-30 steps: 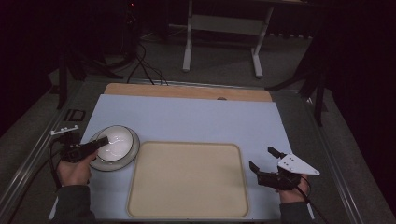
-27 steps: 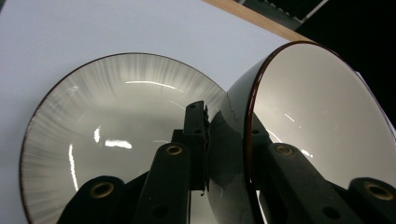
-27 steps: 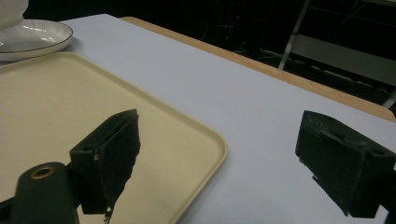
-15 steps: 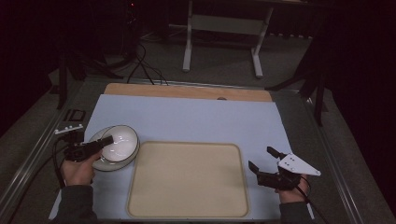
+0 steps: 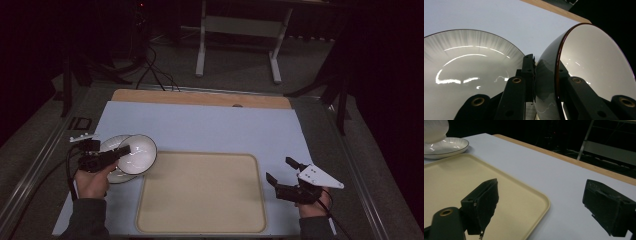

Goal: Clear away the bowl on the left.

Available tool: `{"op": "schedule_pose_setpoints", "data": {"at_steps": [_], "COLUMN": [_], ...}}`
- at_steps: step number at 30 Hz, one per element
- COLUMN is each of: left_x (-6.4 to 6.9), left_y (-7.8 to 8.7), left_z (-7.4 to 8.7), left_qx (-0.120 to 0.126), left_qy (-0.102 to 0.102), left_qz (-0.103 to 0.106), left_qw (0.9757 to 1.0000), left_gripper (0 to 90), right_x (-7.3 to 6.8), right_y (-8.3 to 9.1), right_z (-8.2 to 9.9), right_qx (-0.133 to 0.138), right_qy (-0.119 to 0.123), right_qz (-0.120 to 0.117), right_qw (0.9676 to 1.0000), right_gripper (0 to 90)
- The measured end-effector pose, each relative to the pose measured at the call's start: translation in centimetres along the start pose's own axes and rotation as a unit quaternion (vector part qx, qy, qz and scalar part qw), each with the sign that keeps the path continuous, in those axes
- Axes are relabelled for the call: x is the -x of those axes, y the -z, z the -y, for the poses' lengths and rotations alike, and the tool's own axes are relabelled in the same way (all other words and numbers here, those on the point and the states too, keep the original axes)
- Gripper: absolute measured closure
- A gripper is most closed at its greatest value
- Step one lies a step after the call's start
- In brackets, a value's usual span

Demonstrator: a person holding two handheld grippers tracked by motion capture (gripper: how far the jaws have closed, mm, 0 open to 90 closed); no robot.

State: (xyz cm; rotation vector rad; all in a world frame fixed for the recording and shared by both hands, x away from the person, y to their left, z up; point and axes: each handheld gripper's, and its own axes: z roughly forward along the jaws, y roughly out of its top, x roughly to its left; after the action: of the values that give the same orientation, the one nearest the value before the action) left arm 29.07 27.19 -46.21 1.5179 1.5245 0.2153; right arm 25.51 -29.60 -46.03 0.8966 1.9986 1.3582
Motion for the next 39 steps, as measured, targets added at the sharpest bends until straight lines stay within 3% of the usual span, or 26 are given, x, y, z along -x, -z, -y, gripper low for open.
{"op": "schedule_pose_setpoints", "data": {"at_steps": [39], "left_x": [4.7], "left_y": [-2.7], "left_z": [0.9], "left_qx": [-0.031], "left_qy": [-0.049], "left_qz": [0.032], "left_qw": [0.9978], "left_gripper": [78.0], "right_x": [0.1], "right_y": [0.1], "right_z": [0.0], "right_qx": [0.001], "right_qy": [0.005], "right_qz": [0.003], "right_qw": [1.0000], "right_gripper": [13.1]}}
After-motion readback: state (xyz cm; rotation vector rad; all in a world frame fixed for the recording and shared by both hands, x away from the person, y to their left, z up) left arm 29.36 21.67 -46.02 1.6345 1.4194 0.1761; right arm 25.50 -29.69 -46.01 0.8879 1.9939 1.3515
